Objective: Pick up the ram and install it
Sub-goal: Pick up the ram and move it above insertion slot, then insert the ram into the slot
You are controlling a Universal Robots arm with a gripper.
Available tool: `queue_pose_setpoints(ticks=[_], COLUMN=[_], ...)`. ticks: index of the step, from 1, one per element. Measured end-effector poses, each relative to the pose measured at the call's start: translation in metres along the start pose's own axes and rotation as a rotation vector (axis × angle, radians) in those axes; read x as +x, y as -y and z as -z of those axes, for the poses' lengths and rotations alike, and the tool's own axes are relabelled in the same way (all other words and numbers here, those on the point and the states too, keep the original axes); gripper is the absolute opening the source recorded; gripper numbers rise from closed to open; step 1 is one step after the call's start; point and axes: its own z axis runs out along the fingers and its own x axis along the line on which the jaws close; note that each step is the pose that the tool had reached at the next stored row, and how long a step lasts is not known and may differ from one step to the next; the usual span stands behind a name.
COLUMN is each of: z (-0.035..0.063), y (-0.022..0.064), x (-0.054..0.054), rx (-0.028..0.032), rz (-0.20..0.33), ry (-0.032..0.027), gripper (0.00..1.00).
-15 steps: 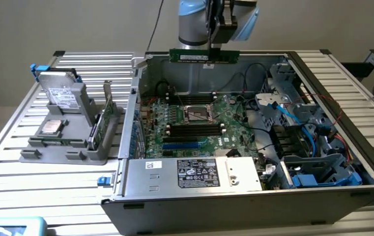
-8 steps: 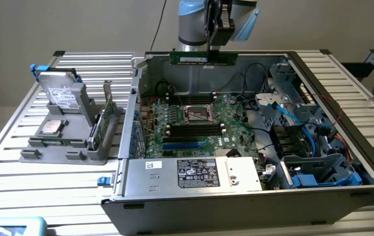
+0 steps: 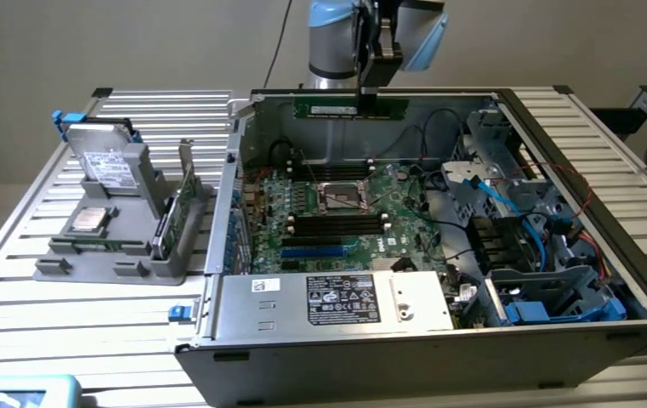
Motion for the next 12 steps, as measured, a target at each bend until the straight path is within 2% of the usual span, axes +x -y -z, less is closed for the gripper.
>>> queue_pose_setpoints(ticks=[12], z=[-0.0140], y=[0.0003], x=[-0.014], rx=[-0.0009], rz=[0.000], ry=[-0.0446], gripper=[0.14])
